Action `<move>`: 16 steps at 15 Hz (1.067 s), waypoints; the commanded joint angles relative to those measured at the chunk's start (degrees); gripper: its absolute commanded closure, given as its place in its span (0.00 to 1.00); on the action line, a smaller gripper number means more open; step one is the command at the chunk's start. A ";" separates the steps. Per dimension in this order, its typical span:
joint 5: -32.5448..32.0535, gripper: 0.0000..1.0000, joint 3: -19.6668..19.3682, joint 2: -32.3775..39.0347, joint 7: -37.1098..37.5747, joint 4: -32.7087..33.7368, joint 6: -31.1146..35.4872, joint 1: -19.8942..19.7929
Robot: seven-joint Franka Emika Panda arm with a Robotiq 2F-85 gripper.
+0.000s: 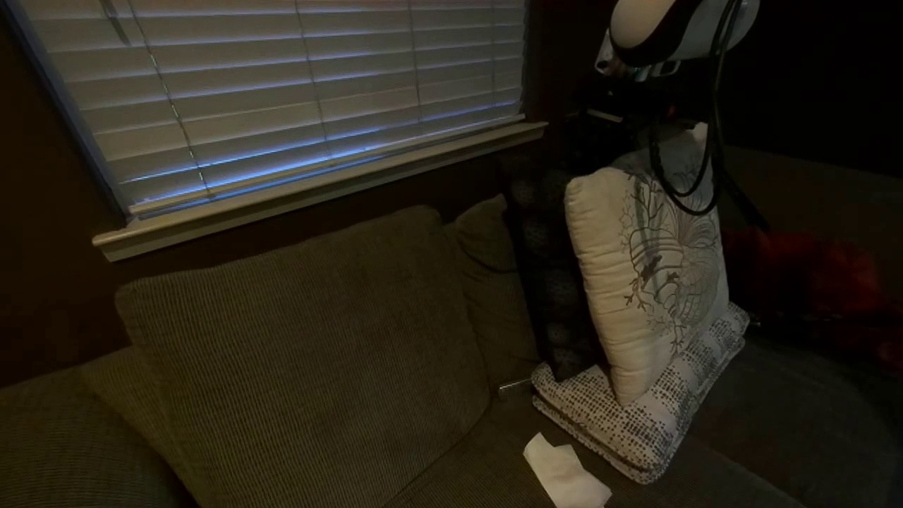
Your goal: Move the black and white pillow to the left
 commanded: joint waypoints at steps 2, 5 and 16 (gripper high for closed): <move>0.21 0.45 -0.63 -3.30 -0.52 -1.61 -4.65 0.60; -1.17 0.25 -1.35 -4.97 -0.17 -2.17 -4.08 0.88; -7.82 0.00 -4.38 -10.35 16.03 -6.60 -12.71 2.85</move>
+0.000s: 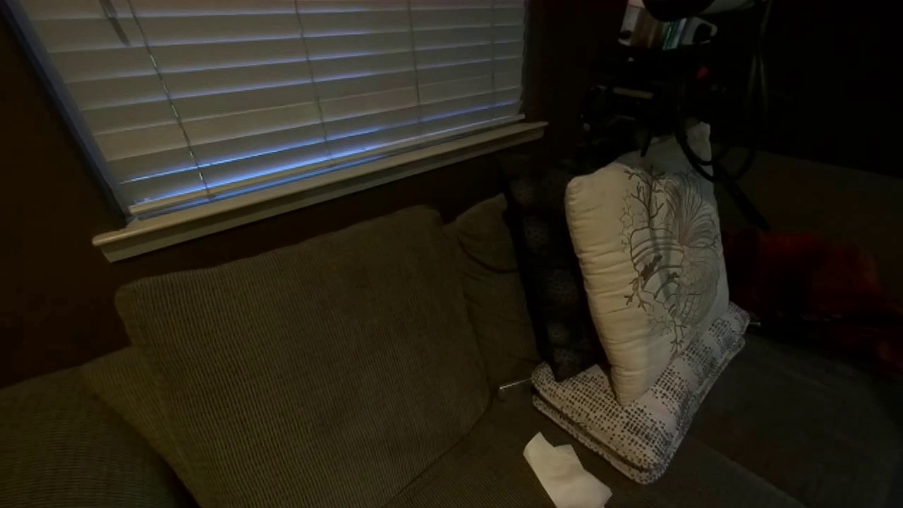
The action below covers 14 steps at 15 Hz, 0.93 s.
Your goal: Move the black and white pillow to the left
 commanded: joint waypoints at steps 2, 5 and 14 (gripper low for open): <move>-4.71 0.00 -1.34 -2.39 6.86 -2.75 -1.52 0.38; -5.20 0.00 -1.18 -1.13 6.77 -2.34 1.38 -0.24; -3.96 0.00 -1.25 2.50 6.82 -0.98 5.60 -0.61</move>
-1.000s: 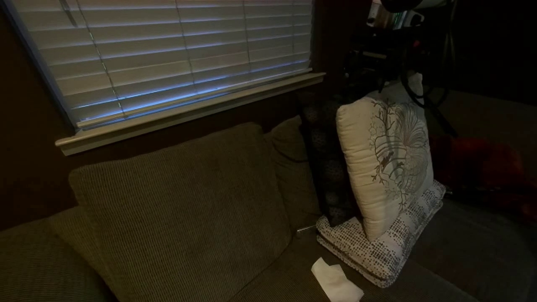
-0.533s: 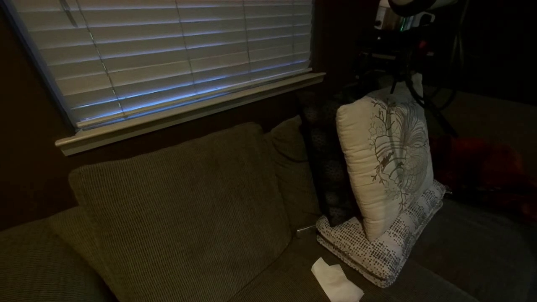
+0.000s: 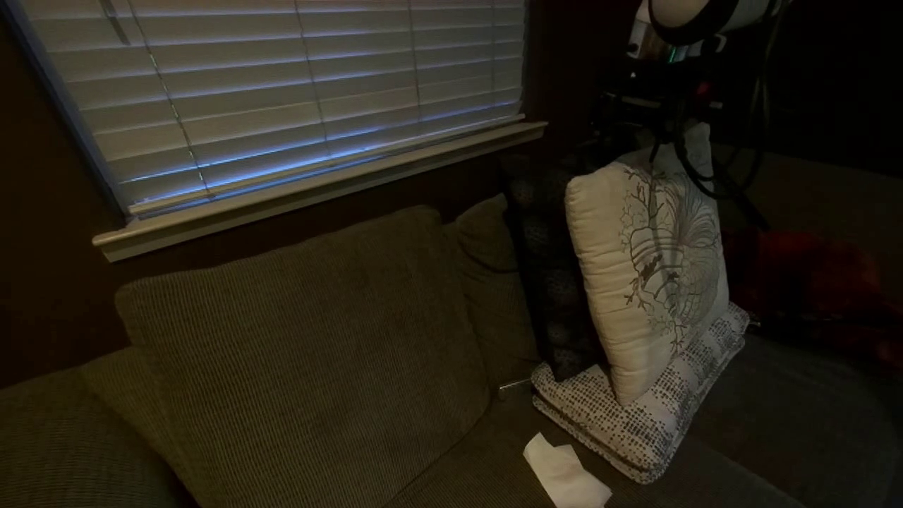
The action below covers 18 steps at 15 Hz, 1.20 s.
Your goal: Move the black and white pillow to the left
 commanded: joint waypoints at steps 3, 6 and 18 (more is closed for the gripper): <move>-0.16 0.00 0.10 3.02 0.55 1.69 3.42 -0.18; -0.11 0.00 0.10 4.86 -0.23 2.84 6.81 0.01; 1.03 0.00 0.47 11.85 -4.54 8.58 10.52 0.42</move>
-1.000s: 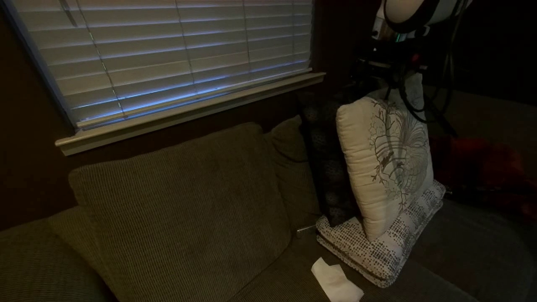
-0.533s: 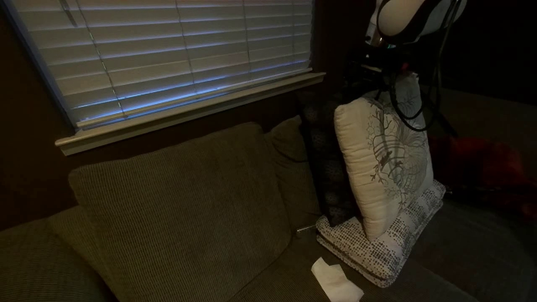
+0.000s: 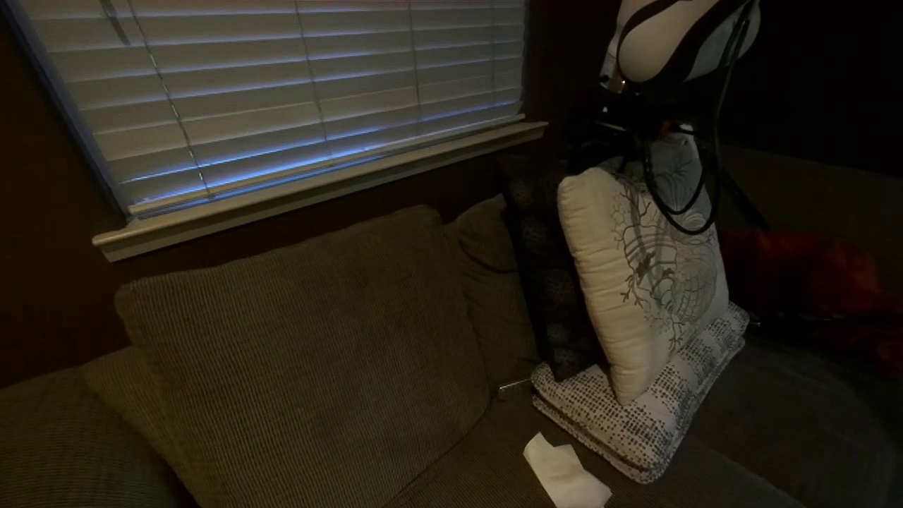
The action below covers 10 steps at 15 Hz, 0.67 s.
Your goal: Move the black and white pillow to the left
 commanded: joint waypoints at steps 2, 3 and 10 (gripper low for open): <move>1.66 0.00 0.74 3.89 -3.21 4.43 0.46 -0.49; 1.70 0.00 0.71 4.30 -3.48 4.83 0.12 -0.40; 3.07 0.51 1.73 8.08 -7.54 7.39 -3.01 -0.78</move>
